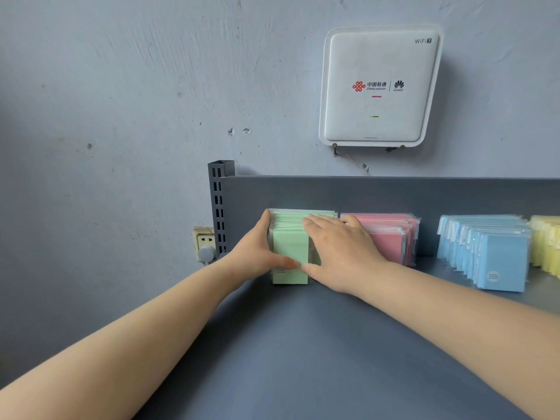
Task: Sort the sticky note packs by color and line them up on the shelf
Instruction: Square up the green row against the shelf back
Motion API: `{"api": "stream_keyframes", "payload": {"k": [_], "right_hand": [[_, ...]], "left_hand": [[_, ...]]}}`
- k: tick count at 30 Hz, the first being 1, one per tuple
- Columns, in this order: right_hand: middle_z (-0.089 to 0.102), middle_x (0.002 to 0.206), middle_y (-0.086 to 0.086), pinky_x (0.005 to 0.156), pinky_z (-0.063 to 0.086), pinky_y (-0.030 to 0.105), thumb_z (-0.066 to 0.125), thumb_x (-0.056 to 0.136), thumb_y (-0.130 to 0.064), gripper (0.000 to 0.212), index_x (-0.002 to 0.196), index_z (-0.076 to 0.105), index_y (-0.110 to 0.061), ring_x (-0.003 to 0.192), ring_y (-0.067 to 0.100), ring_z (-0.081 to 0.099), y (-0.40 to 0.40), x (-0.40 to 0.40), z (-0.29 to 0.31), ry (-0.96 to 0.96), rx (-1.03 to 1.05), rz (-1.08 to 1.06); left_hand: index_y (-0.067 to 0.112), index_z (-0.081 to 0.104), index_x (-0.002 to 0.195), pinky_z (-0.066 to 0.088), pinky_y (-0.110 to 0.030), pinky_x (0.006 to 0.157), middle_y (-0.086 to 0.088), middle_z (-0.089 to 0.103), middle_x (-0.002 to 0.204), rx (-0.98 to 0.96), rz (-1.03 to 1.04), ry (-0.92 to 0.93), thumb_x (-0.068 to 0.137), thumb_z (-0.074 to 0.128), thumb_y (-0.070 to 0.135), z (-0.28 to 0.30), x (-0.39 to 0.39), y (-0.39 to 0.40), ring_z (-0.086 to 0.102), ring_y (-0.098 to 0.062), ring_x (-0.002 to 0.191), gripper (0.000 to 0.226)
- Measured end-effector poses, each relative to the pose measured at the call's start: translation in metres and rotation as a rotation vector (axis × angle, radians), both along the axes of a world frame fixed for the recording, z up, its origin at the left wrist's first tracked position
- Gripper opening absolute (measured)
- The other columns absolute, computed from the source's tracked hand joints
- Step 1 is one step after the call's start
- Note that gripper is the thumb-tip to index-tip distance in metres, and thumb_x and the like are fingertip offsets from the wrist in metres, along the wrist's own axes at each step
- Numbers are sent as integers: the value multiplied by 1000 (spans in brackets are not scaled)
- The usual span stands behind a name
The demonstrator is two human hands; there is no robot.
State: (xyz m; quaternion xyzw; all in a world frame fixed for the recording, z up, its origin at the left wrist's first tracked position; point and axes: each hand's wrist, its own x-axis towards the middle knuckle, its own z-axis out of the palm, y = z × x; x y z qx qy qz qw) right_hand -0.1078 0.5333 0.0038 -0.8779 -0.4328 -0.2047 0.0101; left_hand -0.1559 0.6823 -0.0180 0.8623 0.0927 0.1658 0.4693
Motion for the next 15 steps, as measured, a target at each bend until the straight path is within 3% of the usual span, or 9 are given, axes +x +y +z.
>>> {"api": "stream_keyframes", "payload": {"k": [3, 6, 8, 12, 15], "right_hand": [[30, 150, -2, 113, 16, 34, 50, 88, -49, 71, 144, 23, -15, 140, 14, 24, -1, -2, -1, -6, 7, -4], [21, 155, -2, 115, 13, 35, 50, 88, -48, 75, 147, 17, -15, 143, 13, 18, -2, -4, -3, -8, 1, 5], [17, 157, -1, 116, 11, 37, 49, 89, -46, 75, 148, 15, -16, 144, 13, 14, -2, -6, -5, -3, -4, 11], [15, 157, 2, 115, 11, 36, 47, 90, -45, 74, 148, 14, -14, 145, 15, 13, -1, -7, -6, -25, -15, 17], [16, 157, 3, 113, 12, 35, 47, 90, -43, 73, 148, 15, -12, 144, 14, 14, 1, -9, -6, -46, -18, 24]], "left_hand": [[18, 2, 151, 29, -13, 92, 12, 34, 138, -29, -16, 3, 73, 77, 7, -1, 0, 1, 31, 2, 118, 108], [20, 1, 150, 41, -23, 95, 14, 47, 124, -145, -44, 23, 77, 70, -3, -4, -1, 3, 50, -9, 115, 103], [23, -1, 150, 43, -24, 91, 13, 54, 119, -204, -70, 24, 80, 64, -7, -5, -1, 3, 55, -12, 110, 100], [22, -2, 150, 43, -15, 80, 20, 53, 110, -321, -112, 7, 83, 51, -15, -5, 1, 2, 53, -3, 102, 93], [23, -4, 150, 40, -21, 92, 12, 56, 116, -380, -116, -10, 83, 48, -16, -9, 5, 3, 52, -12, 112, 93]]}}
